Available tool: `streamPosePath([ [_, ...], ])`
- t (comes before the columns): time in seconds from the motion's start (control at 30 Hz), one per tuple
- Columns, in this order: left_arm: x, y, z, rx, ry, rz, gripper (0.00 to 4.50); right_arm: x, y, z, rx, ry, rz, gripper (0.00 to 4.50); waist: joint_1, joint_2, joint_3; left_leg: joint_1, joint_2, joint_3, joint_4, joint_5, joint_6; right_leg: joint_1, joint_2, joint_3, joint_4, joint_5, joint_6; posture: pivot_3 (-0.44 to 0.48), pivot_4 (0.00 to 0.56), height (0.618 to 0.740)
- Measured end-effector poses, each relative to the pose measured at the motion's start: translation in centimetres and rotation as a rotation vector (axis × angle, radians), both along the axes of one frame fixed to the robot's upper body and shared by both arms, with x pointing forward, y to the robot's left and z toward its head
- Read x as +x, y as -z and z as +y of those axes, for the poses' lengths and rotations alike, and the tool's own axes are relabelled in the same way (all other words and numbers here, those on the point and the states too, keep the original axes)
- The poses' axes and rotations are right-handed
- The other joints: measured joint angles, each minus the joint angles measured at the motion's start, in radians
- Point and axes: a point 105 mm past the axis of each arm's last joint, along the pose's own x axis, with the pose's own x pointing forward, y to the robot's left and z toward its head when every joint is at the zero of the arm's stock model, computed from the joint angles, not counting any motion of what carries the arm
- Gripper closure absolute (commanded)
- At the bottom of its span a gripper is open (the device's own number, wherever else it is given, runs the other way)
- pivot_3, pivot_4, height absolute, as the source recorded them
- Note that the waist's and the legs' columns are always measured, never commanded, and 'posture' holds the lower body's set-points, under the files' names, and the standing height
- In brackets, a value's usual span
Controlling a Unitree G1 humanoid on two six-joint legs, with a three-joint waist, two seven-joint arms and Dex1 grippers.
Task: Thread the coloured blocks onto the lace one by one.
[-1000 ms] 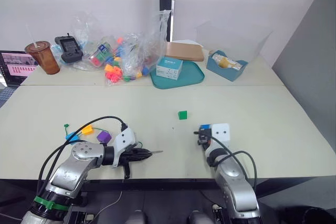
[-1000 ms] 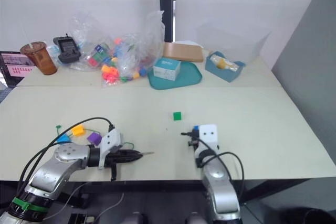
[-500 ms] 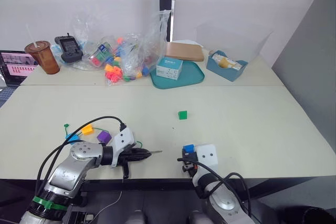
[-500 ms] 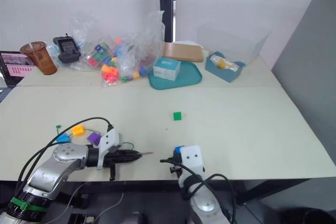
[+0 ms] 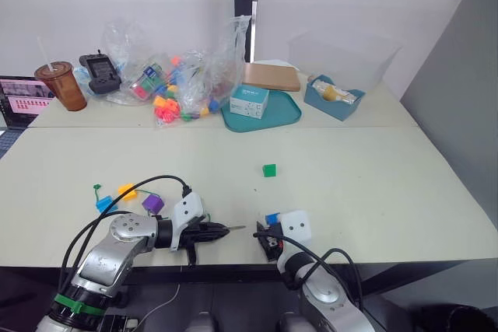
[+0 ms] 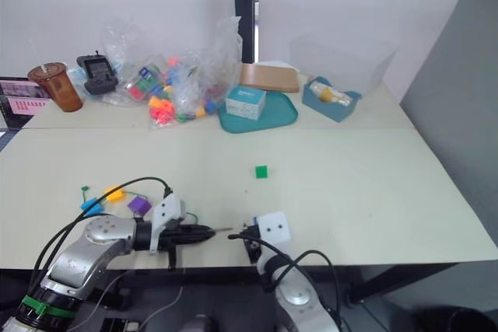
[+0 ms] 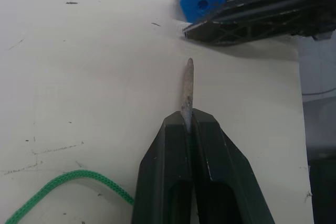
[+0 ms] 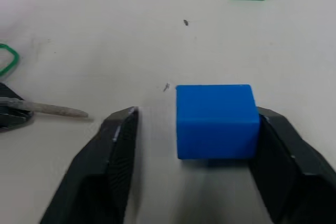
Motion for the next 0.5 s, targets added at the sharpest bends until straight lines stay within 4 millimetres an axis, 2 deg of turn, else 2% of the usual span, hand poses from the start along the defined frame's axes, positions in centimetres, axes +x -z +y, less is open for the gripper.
streamPosePath([
  [0.03, 0.0, 0.0, 0.0, 0.000, 0.000, 0.000, 4.50, -0.1, -0.3, 0.1, 0.004, -0.016, -0.006, 0.04, 0.000, 0.000, 0.000, 0.000, 0.000, 0.000, 0.000, 0.000, 0.000, 0.000, 0.000, 0.000, 0.000, 0.000, 0.000, 0.000, 0.150, 0.740],
  [0.17, 0.1, 0.1, -0.1, -0.006, 0.001, -0.005, 4.50, 0.3, -1.7, -1.2, -0.033, -0.090, -0.037, 0.04, 0.002, 0.000, 0.000, 0.000, 0.000, 0.000, 0.001, 0.000, 0.000, 0.001, 0.000, 0.000, 0.000, 0.000, 0.000, 0.000, 0.150, 0.740],
  [0.2, 0.1, 0.1, -0.1, -0.008, 0.001, -0.006, 4.50, 0.5, -2.0, -1.6, -0.046, -0.104, -0.044, 0.04, 0.003, 0.000, 0.000, 0.000, -0.001, 0.000, 0.001, 0.000, 0.000, 0.001, 0.000, 0.000, 0.000, 0.000, 0.000, 0.000, 0.150, 0.740],
  [0.23, 0.3, 0.1, -0.2, -0.013, -0.001, -0.006, 4.50, 1.5, -3.2, -3.3, -0.078, -0.142, -0.073, 0.04, 0.005, 0.000, 0.000, 0.000, -0.001, 0.000, 0.001, 0.000, 0.000, 0.001, 0.000, 0.000, 0.000, 0.000, 0.000, 0.000, 0.150, 0.740],
  [0.3, 0.4, 0.0, -0.2, -0.016, -0.005, -0.009, 4.50, 2.2, -4.8, -4.3, -0.105, -0.214, -0.105, 0.04, 0.005, 0.000, 0.000, 0.000, -0.001, 0.000, 0.001, 0.000, 0.000, 0.001, 0.000, 0.000, 0.000, 0.000, 0.000, 0.000, 0.150, 0.740],
  [0.37, 0.6, 0.0, -0.3, -0.014, -0.008, -0.017, 4.50, 2.4, -5.6, -4.5, -0.127, -0.333, -0.110, 0.04, 0.005, 0.000, 0.000, 0.000, -0.001, -0.001, 0.001, 0.000, 0.000, 0.001, 0.000, 0.000, 0.000, 0.000, 0.000, 0.000, 0.150, 0.740],
  [0.5, 0.7, 0.0, -0.6, -0.018, -0.010, -0.033, 4.50, 1.9, -5.8, -3.7, -0.164, -0.731, -0.014, 0.04, 0.004, 0.000, 0.000, 0.000, -0.001, 0.000, 0.002, 0.000, 0.000, 0.002, 0.000, 0.000, 0.000, 0.000, 0.000, 0.000, 0.150, 0.740],
])
